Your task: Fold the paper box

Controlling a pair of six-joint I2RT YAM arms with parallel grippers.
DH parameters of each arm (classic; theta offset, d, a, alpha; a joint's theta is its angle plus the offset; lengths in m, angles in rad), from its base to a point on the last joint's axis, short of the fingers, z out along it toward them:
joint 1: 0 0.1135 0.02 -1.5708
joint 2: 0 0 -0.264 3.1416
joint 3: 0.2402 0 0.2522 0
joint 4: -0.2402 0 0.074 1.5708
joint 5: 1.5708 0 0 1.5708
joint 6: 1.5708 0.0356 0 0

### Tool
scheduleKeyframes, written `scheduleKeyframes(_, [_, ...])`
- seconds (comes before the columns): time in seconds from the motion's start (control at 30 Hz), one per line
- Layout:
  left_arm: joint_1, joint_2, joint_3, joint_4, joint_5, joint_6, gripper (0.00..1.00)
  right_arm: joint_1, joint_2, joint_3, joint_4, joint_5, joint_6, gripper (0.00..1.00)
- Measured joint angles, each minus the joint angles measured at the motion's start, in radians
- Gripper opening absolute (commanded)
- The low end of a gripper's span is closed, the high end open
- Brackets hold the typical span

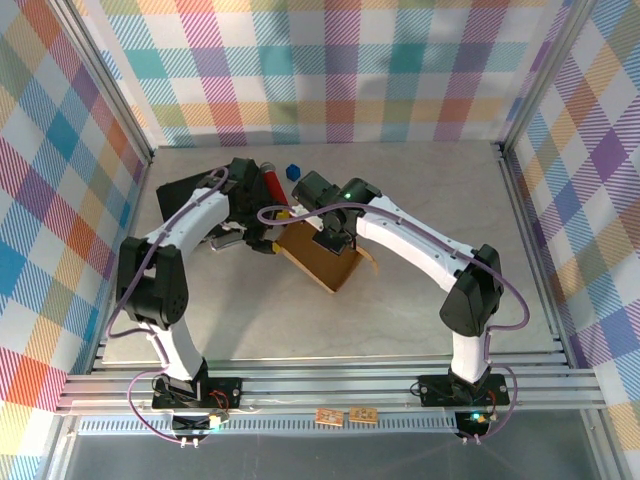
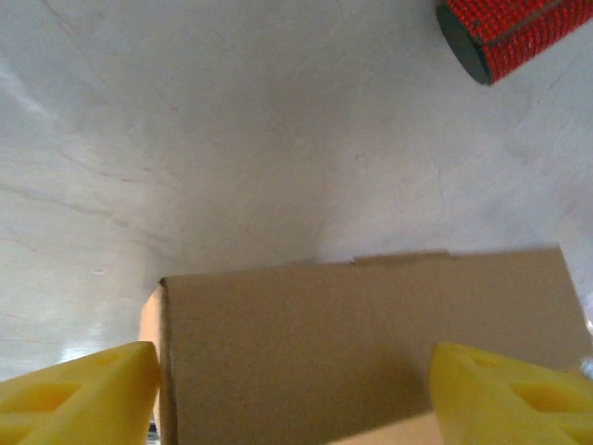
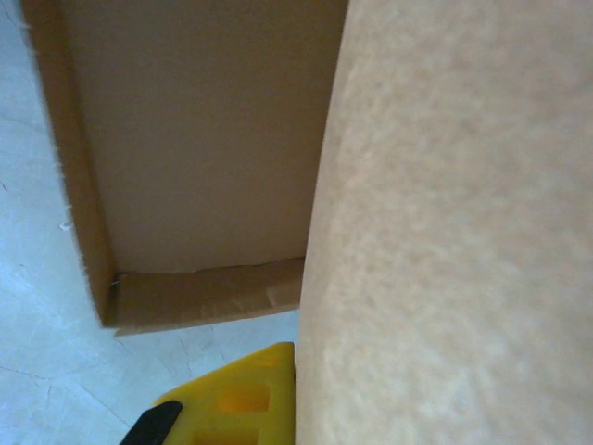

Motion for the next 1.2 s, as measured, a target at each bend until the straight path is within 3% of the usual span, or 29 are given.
scheduleKeyframes(0.2, [0.071,-0.155,-0.006,-0.131,-0.074,0.152,0.85,0.014,0.0,-0.002,0.037,0.0,-0.035,0.0])
scheduleKeyframes(0.43, [0.108,-0.172,0.121,-0.277,-0.206,0.349,0.75,0.017,-0.004,-0.026,0.078,-0.001,-0.1,0.0])
scheduleKeyframes(0.5, [0.108,-0.177,0.116,-0.275,-0.199,0.336,0.74,0.018,-0.006,-0.038,0.092,0.0,-0.119,0.0])
scheduleKeyframes(0.77, [0.089,-0.208,0.103,-0.178,-0.161,0.151,0.5,0.027,-0.013,-0.079,0.175,0.013,-0.209,0.0])
scheduleKeyframes(0.97, [0.089,-0.106,0.226,-0.127,-0.116,0.15,0.5,0.033,-0.02,-0.105,0.227,0.011,-0.257,0.0])
scheduleKeyframes(1.2, [0.058,-0.004,0.24,-0.078,-0.048,0.151,0.51,0.033,-0.026,-0.107,0.247,-0.014,-0.267,0.0])
